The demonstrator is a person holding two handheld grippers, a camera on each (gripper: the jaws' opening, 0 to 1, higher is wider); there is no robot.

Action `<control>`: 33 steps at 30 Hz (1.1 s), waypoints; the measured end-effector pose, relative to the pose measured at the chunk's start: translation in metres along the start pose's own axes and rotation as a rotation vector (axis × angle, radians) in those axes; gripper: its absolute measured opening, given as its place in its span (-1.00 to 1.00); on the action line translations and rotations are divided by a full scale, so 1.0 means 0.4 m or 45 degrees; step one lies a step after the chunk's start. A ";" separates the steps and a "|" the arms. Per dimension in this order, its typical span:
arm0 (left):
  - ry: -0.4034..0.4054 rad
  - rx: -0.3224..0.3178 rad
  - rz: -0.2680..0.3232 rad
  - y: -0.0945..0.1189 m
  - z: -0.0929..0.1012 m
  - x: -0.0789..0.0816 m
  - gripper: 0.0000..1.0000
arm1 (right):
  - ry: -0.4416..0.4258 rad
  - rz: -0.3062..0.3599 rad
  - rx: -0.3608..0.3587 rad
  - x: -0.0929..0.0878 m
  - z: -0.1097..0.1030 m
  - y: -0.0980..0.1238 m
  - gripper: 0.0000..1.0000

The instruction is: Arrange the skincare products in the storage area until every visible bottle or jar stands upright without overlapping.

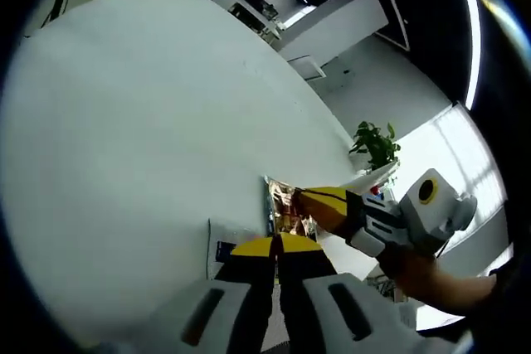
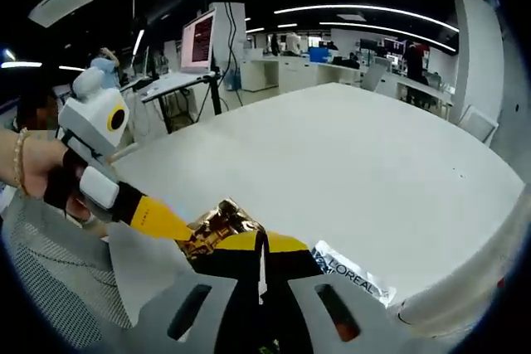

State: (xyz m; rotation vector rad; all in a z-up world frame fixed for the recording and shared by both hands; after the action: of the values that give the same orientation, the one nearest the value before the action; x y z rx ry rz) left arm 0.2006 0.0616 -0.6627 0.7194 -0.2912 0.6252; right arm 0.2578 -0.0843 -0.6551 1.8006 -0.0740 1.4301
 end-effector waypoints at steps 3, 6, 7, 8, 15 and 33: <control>0.003 0.006 -0.004 -0.014 -0.013 0.006 -1.00 | -0.006 -0.010 -0.003 -0.002 0.009 -0.017 -0.98; -0.001 0.013 -0.011 -0.031 -0.031 0.016 -1.00 | -0.018 -0.020 -0.006 -0.004 0.020 -0.034 -0.98; -0.002 0.016 -0.011 -0.031 -0.031 0.018 -1.00 | -0.018 -0.020 -0.005 -0.005 0.022 -0.038 -0.98; 0.000 0.017 -0.013 -0.033 -0.033 0.022 -1.00 | -0.004 -0.027 -0.003 -0.006 0.025 -0.043 -0.98; -0.013 0.032 -0.032 -0.065 -0.061 0.040 -1.00 | 0.024 -0.053 -0.011 -0.013 0.040 -0.073 -0.98; -0.033 0.076 -0.086 -0.146 -0.117 0.059 -1.00 | 0.068 -0.116 -0.035 -0.056 0.079 -0.149 -0.97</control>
State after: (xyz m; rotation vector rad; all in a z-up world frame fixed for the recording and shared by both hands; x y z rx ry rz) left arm 0.2572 0.0701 -0.7164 0.7924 -0.2719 0.5624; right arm 0.3050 -0.0737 -0.7073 1.7205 0.0152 1.4051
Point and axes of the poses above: the point that each gripper's makers call its tool centre point, and the gripper's own axes: y roughly backward along the fingers, z roughly to its right, x roughly out of its top, the point moved 8 cm from there along y, roughly backward along the fingers, and after that the axes turned 1 degree about x, right-handed, at the moved point
